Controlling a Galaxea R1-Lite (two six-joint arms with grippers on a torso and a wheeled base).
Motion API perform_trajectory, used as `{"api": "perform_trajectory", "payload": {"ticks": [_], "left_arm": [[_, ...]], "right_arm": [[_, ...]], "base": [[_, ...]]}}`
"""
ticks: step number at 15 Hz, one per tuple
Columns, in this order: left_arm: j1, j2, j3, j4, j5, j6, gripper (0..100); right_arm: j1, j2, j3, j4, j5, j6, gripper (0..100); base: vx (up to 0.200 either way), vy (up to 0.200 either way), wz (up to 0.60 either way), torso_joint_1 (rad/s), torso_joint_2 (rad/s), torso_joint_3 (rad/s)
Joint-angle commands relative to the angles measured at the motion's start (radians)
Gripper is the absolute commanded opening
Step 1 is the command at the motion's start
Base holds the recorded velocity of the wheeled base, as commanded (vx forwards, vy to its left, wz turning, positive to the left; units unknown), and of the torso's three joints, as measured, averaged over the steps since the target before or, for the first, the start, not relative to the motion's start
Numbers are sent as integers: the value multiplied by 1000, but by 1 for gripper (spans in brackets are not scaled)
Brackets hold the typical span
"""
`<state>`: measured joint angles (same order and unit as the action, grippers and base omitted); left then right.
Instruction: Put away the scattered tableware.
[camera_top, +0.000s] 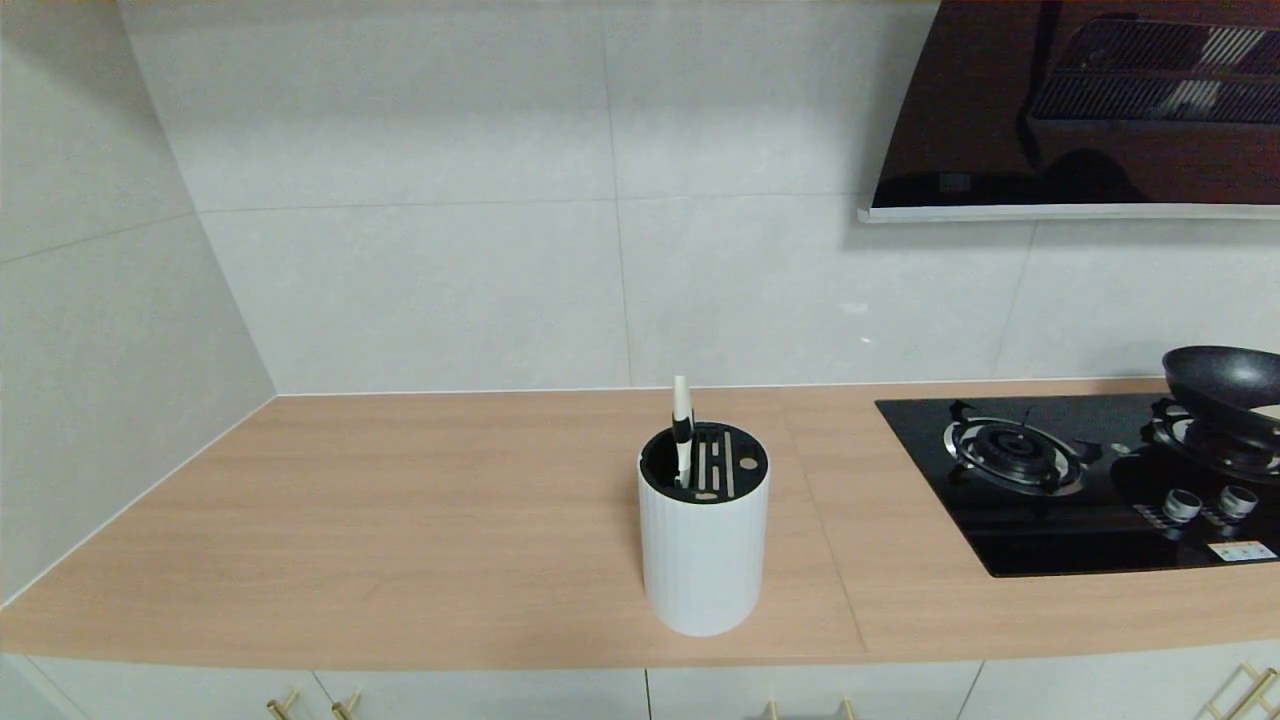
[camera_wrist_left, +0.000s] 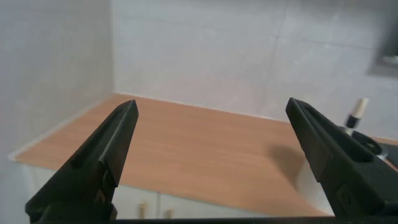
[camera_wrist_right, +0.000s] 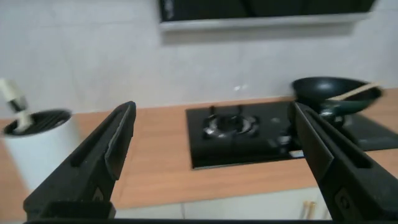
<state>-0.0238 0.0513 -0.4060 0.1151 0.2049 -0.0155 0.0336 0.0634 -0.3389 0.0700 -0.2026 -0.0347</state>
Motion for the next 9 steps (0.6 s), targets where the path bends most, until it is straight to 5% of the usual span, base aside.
{"api": "perform_trajectory", "payload": {"ticks": [1, 5, 7, 9], "left_arm": [[27, -51, 87, -2, 19, 22, 100], [27, -51, 371, -107, -48, 32, 100], [27, -51, 406, -130, -144, 2, 100], [27, -51, 406, -118, -185, 25, 100]], "right_arm": [[-34, -63, 70, 30, 5, -8, 100], [-32, -63, 321, -156, 52, -5, 100], [-32, -63, 339, -151, 176, 16, 100], [-32, -63, 334, -45, 207, 15, 100]], "base": [[0, 0, 0, 0, 0, 0], [0, 0, 0, 0, 0, 0], [0, 0, 0, 0, 0, 0], [0, 0, 0, 0, 0, 0]]}}
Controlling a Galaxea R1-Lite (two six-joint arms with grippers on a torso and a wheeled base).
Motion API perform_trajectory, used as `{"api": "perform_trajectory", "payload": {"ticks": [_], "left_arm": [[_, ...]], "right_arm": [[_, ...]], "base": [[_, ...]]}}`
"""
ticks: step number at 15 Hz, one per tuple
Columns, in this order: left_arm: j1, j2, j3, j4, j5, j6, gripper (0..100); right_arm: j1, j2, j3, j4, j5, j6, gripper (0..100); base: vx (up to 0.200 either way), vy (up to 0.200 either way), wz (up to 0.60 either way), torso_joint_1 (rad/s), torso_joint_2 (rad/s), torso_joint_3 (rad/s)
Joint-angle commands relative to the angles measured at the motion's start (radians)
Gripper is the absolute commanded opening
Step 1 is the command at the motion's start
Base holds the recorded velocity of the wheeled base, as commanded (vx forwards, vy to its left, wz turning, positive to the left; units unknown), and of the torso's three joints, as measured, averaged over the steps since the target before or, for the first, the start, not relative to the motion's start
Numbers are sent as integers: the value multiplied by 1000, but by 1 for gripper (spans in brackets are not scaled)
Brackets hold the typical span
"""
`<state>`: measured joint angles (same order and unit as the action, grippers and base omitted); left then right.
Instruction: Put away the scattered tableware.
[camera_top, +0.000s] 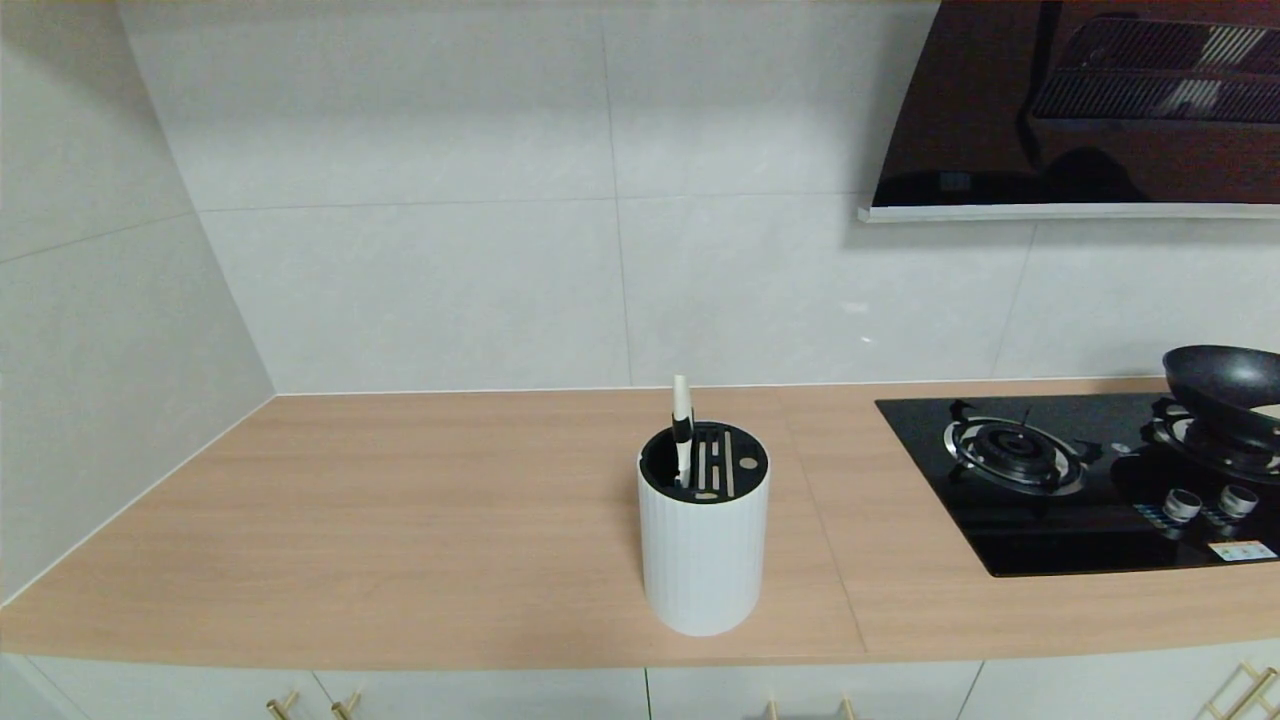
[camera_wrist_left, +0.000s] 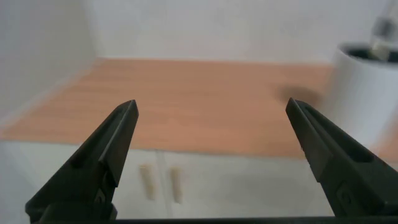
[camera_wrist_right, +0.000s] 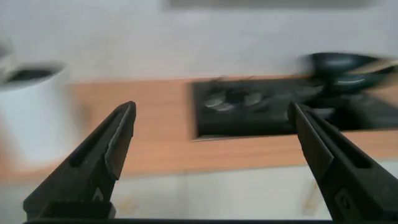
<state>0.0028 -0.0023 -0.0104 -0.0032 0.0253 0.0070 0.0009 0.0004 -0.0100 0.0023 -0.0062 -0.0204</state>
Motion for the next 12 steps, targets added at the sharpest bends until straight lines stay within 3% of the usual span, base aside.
{"api": "perform_trajectory", "payload": {"ticks": [1, 4, 6, 12], "left_arm": [[0, 2, 10, 0, -12, 4, 100], [0, 2, 10, 6, -15, 44, 100], [0, 2, 10, 5, -13, -9, 100], [0, 2, 10, 5, -13, -9, 100]], "right_arm": [[2, 0, 8, -2, 22, 0, 100], [2, 1, 10, -4, 31, -1, 100], [4, 3, 10, -4, 32, 7, 100], [4, 1, 10, -4, 32, 7, 100]], "base": [[0, 0, 0, 0, 0, 0], [0, 0, 0, 0, 0, 0], [0, 0, 0, 0, 0, 0], [0, 0, 0, 0, 0, 0]]}}
